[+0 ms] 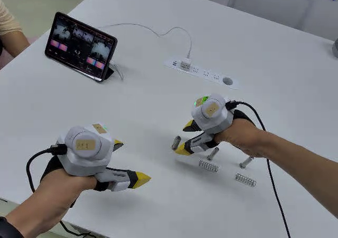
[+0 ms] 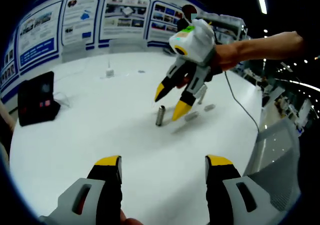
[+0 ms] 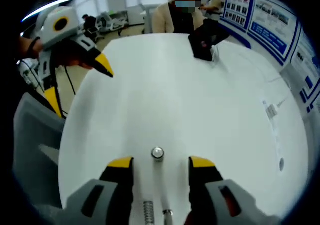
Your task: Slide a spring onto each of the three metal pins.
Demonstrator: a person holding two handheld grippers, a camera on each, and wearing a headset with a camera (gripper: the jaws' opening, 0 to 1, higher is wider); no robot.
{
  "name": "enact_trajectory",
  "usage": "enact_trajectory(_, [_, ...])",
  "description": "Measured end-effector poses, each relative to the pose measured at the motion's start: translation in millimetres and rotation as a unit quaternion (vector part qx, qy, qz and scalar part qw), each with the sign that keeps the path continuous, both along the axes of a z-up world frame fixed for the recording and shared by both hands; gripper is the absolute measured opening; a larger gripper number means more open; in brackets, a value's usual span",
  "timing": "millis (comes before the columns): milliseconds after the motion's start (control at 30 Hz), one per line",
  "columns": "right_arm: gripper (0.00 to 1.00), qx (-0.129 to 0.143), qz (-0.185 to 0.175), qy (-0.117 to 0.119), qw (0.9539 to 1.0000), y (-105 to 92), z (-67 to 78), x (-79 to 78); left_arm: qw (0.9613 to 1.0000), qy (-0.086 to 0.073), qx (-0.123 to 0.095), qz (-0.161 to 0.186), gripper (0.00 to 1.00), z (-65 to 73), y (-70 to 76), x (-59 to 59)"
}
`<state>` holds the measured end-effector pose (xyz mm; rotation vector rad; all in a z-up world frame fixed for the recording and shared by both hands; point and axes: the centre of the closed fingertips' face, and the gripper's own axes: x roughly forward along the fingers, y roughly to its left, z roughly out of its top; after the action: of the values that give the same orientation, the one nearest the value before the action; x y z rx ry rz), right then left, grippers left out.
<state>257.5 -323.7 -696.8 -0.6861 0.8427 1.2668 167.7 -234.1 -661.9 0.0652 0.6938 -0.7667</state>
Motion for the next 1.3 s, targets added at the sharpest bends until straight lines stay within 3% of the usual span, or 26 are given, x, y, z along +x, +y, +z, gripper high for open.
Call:
enact_trajectory(267, [0.48, 0.026, -0.034, 0.001, 0.9991, -5.4, 13.2, 1.8, 1.0, -0.005, -0.002, -0.007, 0.69, 4.9, -4.4, 2.6])
enact_trajectory(433, [0.48, 0.059, -0.062, 0.005, 0.9963, -6.1, 22.5, -1.4, 0.9999, -0.008, -0.006, -0.008, 0.7, 8.5, -7.6, 3.8])
enact_trajectory(600, [0.5, 0.103, -0.1, 0.015, 0.9895, -4.9, 33.3, -1.6, 0.9999, -0.009, -0.008, -0.009, 0.7, 9.7, -10.6, 4.0])
enact_trajectory(800, [0.52, 0.164, -0.147, 0.026, 0.9751, -1.2, 50.3, 0.7, 0.9999, -0.009, -0.01, -0.008, 0.7, 11.3, -11.3, 3.5])
enact_trajectory(1133, [0.55, 0.174, -0.16, 0.014, 0.9715, -14.9, 53.1, -8.9, 0.9999, -0.01, -0.007, -0.01, 0.7, 13.4, -10.6, 5.0])
enact_trajectory(1233, [0.56, 0.164, -0.157, 0.01, 0.9738, -22.6, 48.8, -14.2, 0.9999, -0.009, -0.008, -0.011, 0.7, 13.8, -13.0, 7.4])
enact_trajectory(1300, [0.56, 0.166, -0.162, 0.01, 0.9728, -28.3, 49.0, -16.2, 0.9999, -0.006, -0.012, -0.01, 0.7, 13.7, -14.6, 8.7])
